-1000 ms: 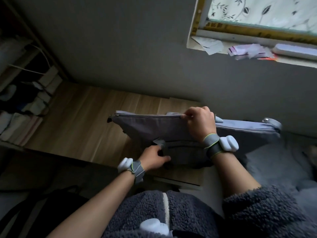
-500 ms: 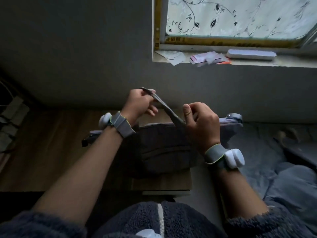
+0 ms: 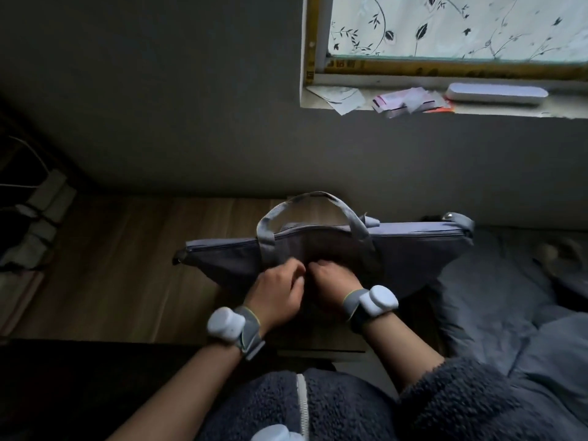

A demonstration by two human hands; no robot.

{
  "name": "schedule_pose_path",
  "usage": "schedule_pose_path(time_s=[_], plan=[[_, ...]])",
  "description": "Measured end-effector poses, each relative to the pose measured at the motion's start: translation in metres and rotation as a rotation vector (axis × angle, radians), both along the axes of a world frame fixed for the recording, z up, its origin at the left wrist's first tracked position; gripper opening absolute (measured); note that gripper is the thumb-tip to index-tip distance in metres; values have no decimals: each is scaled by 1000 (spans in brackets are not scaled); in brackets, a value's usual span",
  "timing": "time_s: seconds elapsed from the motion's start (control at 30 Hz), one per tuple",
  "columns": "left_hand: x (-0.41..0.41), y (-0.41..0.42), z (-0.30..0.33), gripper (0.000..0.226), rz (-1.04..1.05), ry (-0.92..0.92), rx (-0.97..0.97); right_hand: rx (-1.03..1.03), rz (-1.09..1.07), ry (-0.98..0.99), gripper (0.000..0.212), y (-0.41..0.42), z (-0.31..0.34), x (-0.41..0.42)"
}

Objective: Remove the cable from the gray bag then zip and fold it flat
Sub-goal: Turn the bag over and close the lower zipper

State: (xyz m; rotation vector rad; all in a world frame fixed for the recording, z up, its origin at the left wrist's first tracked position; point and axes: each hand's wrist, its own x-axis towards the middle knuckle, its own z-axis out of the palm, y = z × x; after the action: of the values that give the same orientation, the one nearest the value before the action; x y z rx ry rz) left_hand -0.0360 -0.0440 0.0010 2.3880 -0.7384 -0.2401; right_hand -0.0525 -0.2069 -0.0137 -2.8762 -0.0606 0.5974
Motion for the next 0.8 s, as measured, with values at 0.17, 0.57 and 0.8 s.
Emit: schedule_pose_path(time_s=[0.17, 0.57, 0.8], plan=[[23, 12, -28, 58, -172, -175, 543, -22, -43, 26, 32, 1, -22, 11], [63, -4, 8, 18, -98, 182, 564, -101, 26, -257, 11, -27, 29, 21], [70, -19, 11, 32, -23, 325, 334, 71, -274, -713, 21, -16, 24, -4]])
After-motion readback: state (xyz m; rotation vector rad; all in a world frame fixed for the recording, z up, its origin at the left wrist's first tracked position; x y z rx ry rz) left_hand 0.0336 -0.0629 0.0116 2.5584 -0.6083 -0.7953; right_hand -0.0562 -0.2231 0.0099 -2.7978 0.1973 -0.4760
